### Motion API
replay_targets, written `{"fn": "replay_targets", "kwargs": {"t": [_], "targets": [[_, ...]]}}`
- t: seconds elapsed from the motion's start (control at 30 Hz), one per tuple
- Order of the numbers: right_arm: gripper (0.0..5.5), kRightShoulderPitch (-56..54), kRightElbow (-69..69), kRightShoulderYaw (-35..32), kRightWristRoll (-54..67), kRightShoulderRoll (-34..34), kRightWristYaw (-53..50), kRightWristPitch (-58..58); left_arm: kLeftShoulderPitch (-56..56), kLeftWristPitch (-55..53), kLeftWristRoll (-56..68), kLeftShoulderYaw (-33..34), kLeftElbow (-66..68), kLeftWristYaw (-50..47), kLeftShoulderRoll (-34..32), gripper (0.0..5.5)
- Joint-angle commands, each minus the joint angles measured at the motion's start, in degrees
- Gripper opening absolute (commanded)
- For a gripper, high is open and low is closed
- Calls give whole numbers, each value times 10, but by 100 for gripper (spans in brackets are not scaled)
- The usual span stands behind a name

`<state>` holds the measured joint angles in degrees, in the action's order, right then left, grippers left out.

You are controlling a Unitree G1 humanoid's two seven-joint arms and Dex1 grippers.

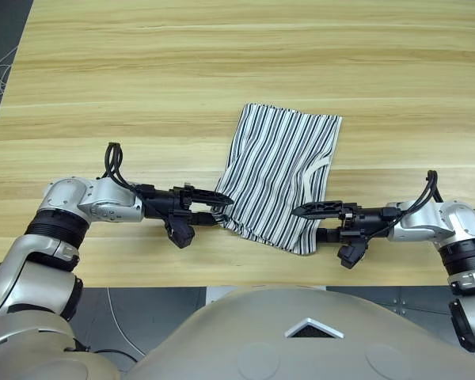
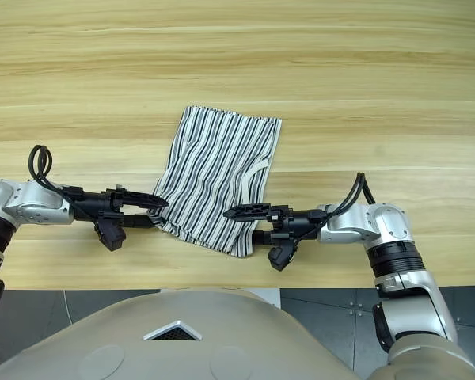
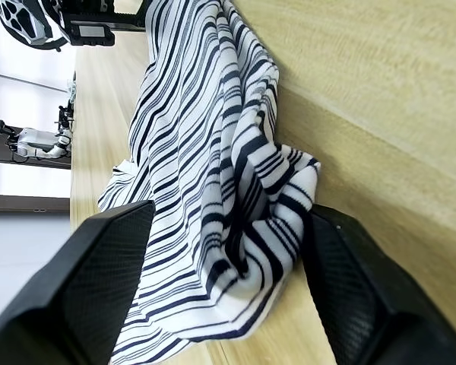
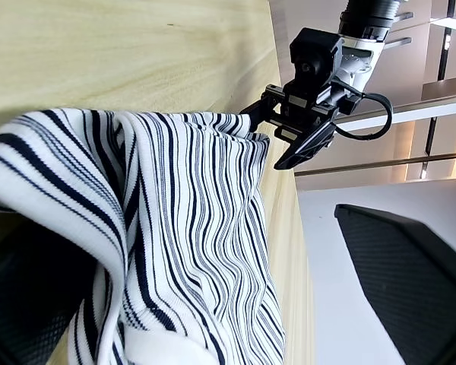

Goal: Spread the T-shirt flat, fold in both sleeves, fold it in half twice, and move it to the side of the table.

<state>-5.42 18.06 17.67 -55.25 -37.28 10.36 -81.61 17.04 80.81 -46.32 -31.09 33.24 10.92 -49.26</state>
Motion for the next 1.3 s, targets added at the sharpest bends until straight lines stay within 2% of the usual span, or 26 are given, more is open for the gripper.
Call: {"fn": "replay_targets", "kwargs": {"t": [0.03,0.07,0.3,0.73,0.83,0.97,1.2,1.3], "targets": [[550,8,14,49,-56,-25,24,39,-11,-22,-29,-25,14,32,1,336],[550,7,13,55,-54,-28,23,43,-10,-22,-29,-26,14,32,2,336],[380,-8,8,96,-36,-47,21,63,-4,-26,-27,-32,18,35,1,339],[102,-24,10,136,-28,-59,-2,99,3,-24,-6,-53,29,50,3,101],[60,-33,2,133,-13,-56,-3,107,3,-24,-8,-53,24,47,4,57],[10,-47,-26,134,39,-59,28,111,2,-23,26,-55,15,63,4,26],[10,-46,-18,134,34,-51,19,114,-2,-27,90,-65,8,100,6,23],[10,-53,2,144,72,-58,40,115,-5,-68,183,-75,-31,140,1,23]]}}
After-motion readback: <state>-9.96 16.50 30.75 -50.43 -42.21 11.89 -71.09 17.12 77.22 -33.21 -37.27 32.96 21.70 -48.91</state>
